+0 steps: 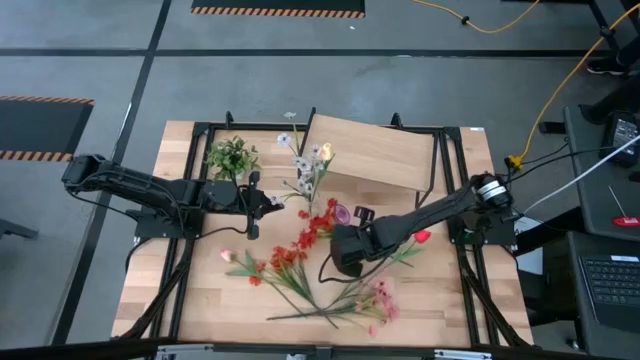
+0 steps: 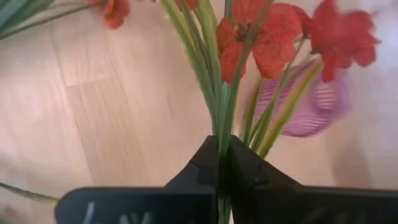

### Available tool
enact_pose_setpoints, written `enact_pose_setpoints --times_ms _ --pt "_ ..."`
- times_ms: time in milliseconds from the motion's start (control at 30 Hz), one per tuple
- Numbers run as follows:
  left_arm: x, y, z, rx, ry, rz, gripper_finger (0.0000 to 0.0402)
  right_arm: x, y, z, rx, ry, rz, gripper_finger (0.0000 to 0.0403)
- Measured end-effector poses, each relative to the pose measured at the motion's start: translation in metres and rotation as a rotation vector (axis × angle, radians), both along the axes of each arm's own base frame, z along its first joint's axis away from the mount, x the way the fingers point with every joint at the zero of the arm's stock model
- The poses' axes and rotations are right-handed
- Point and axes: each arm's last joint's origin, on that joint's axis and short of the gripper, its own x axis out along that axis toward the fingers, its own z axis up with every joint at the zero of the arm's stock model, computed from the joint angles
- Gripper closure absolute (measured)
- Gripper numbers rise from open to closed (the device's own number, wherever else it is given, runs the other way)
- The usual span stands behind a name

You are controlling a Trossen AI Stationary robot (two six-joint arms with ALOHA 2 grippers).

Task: Pick and place flowers into a vace then onto a shelf
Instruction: Put the red flowers into the transparent vase

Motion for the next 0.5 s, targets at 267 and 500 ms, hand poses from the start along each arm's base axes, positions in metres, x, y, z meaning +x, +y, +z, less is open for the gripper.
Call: enact_pose_setpoints --times_ms 267,500 --pt "0.0 0.0 0.001 -0.001 -0.007 0.0 0.0395 -0.016 -0.003 0.042 0.004 -0.108 0.021 0.0395" --pt "0.0 0.0 0.001 -0.001 -0.01 0.0 0.0397 -0.023 -0.003 0.065 -0.048 -0.225 0.058 0.0395"
